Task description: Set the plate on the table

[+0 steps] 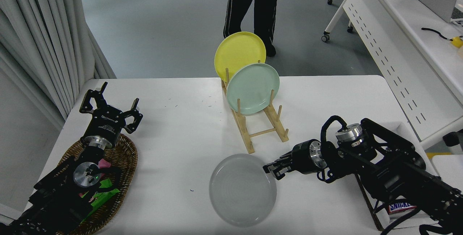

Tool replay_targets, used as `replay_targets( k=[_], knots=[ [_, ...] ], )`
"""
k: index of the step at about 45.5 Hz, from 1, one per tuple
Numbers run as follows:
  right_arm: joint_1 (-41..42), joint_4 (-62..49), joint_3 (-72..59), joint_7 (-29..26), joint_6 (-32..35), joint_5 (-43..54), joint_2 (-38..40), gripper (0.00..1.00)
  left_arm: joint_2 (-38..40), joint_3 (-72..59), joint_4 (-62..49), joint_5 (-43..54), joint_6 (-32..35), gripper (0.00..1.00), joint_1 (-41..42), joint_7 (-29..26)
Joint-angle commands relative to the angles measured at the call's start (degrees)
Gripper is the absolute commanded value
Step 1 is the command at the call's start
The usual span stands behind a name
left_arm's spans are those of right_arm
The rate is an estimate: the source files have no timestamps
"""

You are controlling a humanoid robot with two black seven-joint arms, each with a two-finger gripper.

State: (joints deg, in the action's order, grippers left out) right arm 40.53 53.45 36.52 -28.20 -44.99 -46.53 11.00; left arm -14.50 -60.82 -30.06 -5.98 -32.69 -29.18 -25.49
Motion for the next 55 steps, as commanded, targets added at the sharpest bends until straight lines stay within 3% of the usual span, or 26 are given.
replay_targets(
  k=[1, 55],
  knots=[
    [-0.7, -4.4, 0.5, 0.0, 0.0, 2.2, -4.8, 0.0, 0.0, 0.0, 0.0, 0.0, 0.0, 1.0, 0.0, 0.0],
    [-0.8, -6.3, 2.9, 0.0, 0.0, 3.9, -5.5, 0.0, 0.0, 0.0, 0.0, 0.0, 0.0, 1.0, 0.0, 0.0]
  ],
)
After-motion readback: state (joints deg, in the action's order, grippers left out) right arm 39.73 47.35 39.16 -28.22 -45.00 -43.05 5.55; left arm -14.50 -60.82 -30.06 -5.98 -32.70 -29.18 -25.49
